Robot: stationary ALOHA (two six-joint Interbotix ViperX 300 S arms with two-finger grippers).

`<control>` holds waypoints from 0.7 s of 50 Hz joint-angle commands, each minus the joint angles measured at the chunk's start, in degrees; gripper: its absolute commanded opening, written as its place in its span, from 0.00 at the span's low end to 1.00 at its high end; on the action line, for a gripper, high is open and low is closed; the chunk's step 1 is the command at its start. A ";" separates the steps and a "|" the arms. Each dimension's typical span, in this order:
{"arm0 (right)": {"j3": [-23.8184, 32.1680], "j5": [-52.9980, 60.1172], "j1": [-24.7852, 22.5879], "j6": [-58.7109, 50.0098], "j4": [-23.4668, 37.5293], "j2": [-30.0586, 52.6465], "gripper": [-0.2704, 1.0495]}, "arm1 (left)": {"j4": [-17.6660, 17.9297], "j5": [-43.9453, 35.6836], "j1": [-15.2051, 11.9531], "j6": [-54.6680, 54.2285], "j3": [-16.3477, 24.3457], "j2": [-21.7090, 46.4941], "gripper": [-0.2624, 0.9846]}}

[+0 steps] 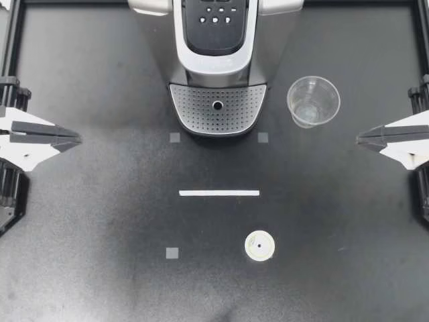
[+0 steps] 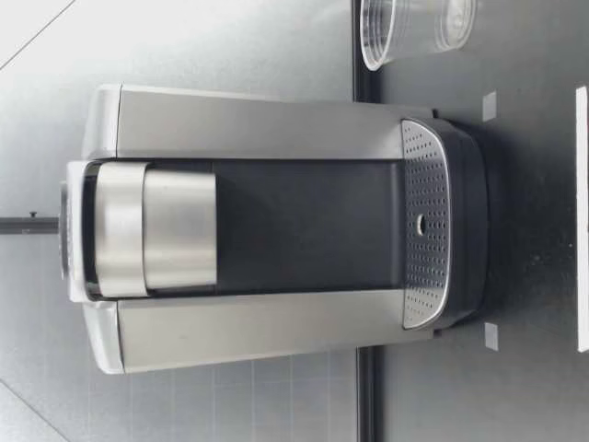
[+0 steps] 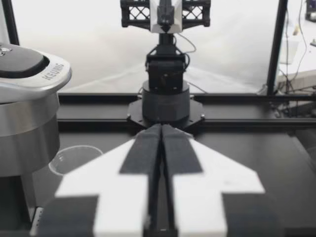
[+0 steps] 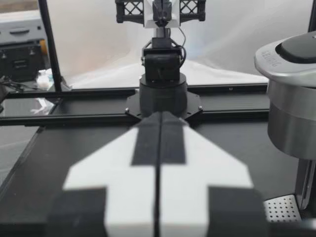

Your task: Place the coffee capsule inside the capsule container, then place the cup onto the center of the cup tray, then push the 'Hot Water' and 'Travel Mug' buttons.

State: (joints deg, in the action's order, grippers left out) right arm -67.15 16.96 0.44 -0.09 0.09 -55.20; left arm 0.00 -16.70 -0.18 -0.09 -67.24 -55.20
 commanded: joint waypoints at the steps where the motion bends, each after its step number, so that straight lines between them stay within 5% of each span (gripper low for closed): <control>1: 0.26 0.26 0.09 -0.09 0.00 0.44 0.28 | -0.09 -0.88 -0.26 0.00 1.49 1.14 0.38; 9: 0.09 0.35 0.09 -0.97 0.00 2.55 0.24 | -0.18 -0.88 0.26 0.09 4.13 4.39 0.28; 35: 2.02 -11.34 -6.94 -5.62 0.00 13.18 0.24 | -0.09 1.23 8.61 -0.35 14.50 32.87 0.28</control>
State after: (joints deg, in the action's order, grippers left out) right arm -67.15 7.65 -5.36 -5.27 0.09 -43.15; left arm -0.09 -16.17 7.47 -0.62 -55.99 -25.49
